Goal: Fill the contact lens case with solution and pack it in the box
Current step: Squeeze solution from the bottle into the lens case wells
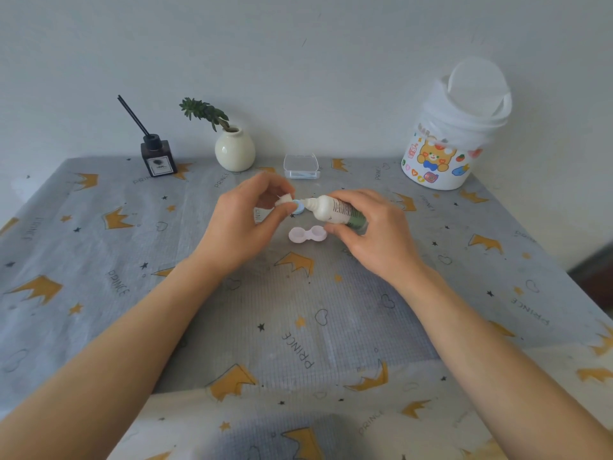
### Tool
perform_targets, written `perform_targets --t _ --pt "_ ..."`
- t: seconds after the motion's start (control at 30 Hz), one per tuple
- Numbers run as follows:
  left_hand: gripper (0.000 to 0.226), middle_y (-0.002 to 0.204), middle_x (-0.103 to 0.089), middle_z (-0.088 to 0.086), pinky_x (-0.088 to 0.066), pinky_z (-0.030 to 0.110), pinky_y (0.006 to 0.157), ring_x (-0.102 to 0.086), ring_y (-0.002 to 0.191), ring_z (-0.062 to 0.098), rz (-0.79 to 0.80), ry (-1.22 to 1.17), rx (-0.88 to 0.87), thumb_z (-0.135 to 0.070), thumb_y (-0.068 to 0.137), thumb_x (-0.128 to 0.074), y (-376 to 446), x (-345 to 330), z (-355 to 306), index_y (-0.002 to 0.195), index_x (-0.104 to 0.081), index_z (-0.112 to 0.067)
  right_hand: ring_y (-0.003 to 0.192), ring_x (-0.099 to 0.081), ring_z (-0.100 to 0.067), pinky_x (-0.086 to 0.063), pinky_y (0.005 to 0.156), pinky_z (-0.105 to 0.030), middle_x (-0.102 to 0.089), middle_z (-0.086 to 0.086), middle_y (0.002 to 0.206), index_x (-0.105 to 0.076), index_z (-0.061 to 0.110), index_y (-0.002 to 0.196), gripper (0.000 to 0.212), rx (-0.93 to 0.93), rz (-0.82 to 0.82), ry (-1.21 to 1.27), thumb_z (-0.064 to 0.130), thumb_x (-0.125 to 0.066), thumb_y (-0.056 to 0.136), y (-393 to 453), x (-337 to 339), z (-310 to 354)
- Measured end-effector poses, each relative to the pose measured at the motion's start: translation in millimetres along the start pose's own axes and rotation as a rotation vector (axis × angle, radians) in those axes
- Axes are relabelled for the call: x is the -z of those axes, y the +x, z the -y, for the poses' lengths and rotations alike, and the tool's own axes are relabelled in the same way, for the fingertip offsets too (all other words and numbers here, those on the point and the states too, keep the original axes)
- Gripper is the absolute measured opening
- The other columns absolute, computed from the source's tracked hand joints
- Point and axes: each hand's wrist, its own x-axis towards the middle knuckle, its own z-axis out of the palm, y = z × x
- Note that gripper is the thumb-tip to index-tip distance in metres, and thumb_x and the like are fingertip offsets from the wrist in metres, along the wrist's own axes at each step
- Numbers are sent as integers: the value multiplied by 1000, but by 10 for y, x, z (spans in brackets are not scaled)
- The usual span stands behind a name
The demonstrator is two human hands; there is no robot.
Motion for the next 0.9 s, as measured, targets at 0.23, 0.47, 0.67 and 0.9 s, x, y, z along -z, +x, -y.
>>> perform_targets --t 0.23,0.47,0.67,0.9 --pt "14 96 -69 -11 -45 2 74 -63 90 1 0 23 296 -17 88 -71 62 28 130 100 -65 -18 99 -59 -9 -38 85 -7 -68 5 109 -69 17 118 41 -67 -19 52 18 -81 79 -1 27 -15" --pt "16 102 -67 -12 -48 8 71 -67 85 -1 0 15 398 -23 88 -72 81 18 173 99 -60 -21 96 -56 -5 -37 83 -5 -69 4 109 -69 17 118 40 -92 -25 62 18 -81 79 3 50 -19" --pt "23 102 -67 -12 -49 19 85 -63 97 1 5 19 369 -18 86 -72 79 13 213 104 -58 -21 96 -58 -7 -37 83 -6 -69 3 109 -69 16 115 39 -113 -47 83 16 -82 78 9 45 -28" --pt "24 99 -66 -15 -38 12 77 -61 98 3 47 118 359 -20 86 -73 82 3 271 106 -61 -25 95 -56 -4 -37 82 -4 -69 4 109 -69 17 115 40 -108 -46 78 17 -82 78 7 40 -41"
